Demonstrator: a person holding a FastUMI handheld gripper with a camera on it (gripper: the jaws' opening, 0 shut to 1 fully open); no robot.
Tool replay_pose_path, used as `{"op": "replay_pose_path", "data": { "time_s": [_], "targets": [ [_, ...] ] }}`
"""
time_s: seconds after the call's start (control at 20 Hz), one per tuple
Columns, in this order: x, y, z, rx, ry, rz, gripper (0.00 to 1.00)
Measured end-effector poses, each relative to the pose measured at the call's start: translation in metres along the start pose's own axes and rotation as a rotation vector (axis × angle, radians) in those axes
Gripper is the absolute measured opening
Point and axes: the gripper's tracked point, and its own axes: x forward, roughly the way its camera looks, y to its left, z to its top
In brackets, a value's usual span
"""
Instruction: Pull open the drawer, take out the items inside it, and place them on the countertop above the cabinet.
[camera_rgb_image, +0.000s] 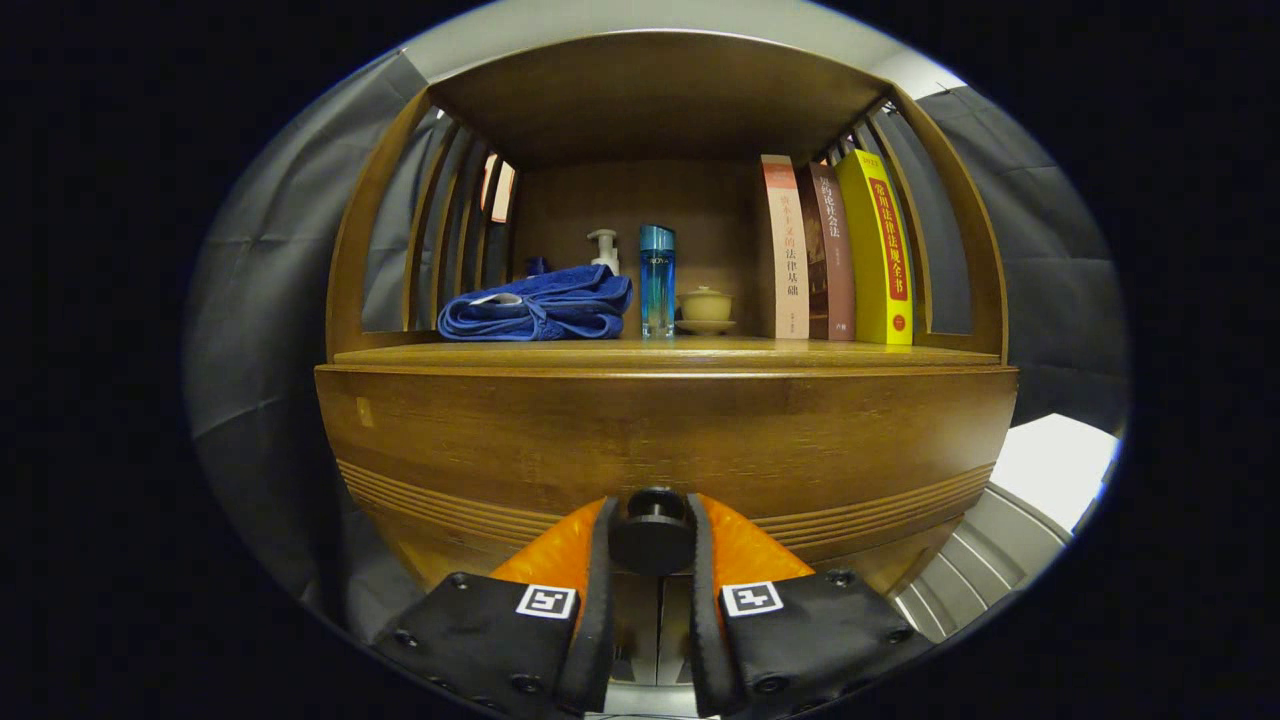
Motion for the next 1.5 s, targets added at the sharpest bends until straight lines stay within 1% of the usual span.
{"op": "replay_pose_path", "data": {
  "time_s": [0.2, 0.35, 0.6, 1.15, 1.4, 1.5],
  "targets": [
    [-0.036, 0.002, 0.001, 0.018, 0.022, -0.014, 0.40],
    [-0.064, 0.004, 0.001, 0.007, 0.042, -0.022, 0.40],
    [-0.096, 0.007, 0.001, -0.001, 0.063, -0.041, 0.40],
    [-0.131, 0.011, -0.009, -0.017, 0.118, -0.063, 0.39],
    [-0.132, 0.012, -0.010, 0.008, 0.103, -0.066, 0.39],
    [-0.133, 0.011, -0.010, 0.002, 0.105, -0.068, 0.42]
  ]
}}
